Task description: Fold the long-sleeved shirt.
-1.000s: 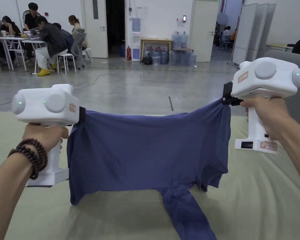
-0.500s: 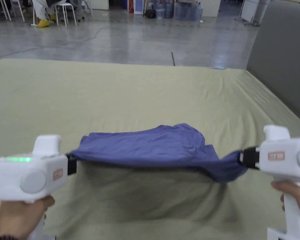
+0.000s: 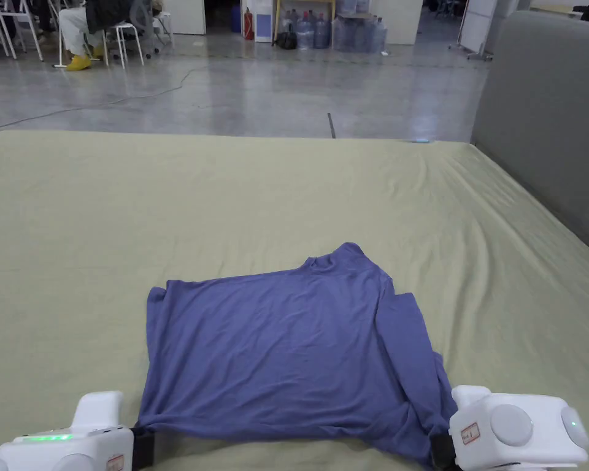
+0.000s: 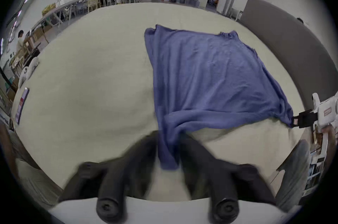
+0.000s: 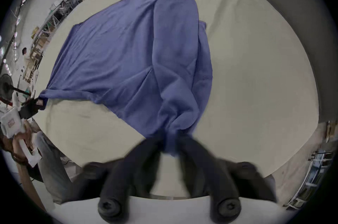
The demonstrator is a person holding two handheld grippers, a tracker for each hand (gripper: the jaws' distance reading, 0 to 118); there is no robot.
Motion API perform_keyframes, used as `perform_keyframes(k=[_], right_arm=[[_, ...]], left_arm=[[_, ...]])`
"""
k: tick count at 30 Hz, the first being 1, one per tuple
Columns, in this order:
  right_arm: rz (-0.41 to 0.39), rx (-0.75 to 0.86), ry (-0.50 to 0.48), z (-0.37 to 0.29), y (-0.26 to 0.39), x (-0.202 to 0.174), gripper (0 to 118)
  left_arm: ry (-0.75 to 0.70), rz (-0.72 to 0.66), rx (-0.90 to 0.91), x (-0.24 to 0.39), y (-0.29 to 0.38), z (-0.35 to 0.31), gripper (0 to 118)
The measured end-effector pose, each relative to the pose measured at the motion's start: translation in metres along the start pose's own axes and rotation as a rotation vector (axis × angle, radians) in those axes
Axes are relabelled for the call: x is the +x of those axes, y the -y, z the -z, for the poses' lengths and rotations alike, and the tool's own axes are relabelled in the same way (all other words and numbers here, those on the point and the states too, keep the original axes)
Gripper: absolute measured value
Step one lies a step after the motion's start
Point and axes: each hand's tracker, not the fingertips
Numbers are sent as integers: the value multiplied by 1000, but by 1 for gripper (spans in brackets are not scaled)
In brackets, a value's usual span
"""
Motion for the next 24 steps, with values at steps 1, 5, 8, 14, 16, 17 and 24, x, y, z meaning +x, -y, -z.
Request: perform_keyframes(k=[1,5,8,14,16,17,24], right_arm=[[-21,16,10,-11,0,-2,110],[-31,148,-7,-52,-20,-4,115],[0,243,3,-78,-43,-7,91],[11,296,-26,-83,-73,-15,3],[6,283,-30,-74,-73,-16,3],[3,275,-31,-71,-77,-20,3],[-21,212,-30,-42,-95,-22,3]], left_arm=[[-6,3,-17,-2,-4,-2,116],[-2,7,34,-2,-20,-19,118],[17,9,108,33,-52,-71,114],[-58,49,132,38,-89,-61,0],[-16,26,99,28,-95,-46,0],[-11,27,101,26,-101,-43,0],[-14,-19,61,13,-189,16,16]])
